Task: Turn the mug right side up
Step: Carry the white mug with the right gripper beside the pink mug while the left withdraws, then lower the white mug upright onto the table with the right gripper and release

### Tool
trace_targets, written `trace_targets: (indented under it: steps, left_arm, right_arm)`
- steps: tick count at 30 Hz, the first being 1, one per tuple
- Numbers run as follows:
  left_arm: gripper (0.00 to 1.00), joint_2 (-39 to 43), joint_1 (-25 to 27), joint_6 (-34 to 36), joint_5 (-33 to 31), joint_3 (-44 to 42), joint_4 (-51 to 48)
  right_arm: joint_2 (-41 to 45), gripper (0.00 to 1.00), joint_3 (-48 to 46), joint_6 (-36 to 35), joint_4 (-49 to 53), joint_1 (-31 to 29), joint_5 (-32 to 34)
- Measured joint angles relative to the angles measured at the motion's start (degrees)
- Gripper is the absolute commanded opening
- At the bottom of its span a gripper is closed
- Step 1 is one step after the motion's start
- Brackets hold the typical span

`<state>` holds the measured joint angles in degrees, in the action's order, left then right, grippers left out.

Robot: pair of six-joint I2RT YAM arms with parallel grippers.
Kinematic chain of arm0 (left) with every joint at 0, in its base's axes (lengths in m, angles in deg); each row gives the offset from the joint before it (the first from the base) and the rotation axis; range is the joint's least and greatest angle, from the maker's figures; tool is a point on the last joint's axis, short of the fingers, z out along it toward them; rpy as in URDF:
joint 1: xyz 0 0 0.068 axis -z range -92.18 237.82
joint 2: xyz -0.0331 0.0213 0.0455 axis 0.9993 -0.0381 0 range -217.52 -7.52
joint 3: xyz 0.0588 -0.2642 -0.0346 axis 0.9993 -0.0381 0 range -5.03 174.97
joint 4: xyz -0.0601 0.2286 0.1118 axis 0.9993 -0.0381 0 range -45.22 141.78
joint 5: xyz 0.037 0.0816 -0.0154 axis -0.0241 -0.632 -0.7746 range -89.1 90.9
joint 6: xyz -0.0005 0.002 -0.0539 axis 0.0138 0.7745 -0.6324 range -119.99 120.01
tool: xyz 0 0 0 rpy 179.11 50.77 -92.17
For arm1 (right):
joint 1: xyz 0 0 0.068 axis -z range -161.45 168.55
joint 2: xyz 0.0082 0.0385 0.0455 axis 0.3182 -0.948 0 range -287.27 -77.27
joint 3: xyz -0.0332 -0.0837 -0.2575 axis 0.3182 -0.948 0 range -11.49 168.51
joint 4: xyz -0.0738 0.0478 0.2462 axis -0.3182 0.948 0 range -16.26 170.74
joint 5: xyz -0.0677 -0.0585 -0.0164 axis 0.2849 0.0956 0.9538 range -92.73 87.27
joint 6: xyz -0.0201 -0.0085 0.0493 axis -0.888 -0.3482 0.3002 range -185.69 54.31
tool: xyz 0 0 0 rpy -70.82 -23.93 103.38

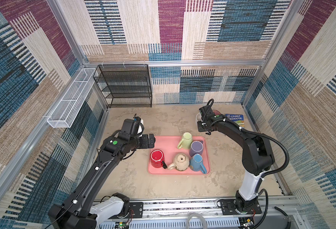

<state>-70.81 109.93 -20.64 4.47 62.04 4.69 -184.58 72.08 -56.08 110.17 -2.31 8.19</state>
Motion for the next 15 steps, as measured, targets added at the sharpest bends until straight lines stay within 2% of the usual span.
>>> trace_targets:
  steps: [15]
  left_arm:
    - [1.00,0.7,-3.4,0.2,6.1,-2.7,5.0]
  right_arm:
    - [-5.1,0.00,2.5,-0.7,-0.1,1.1,-0.5]
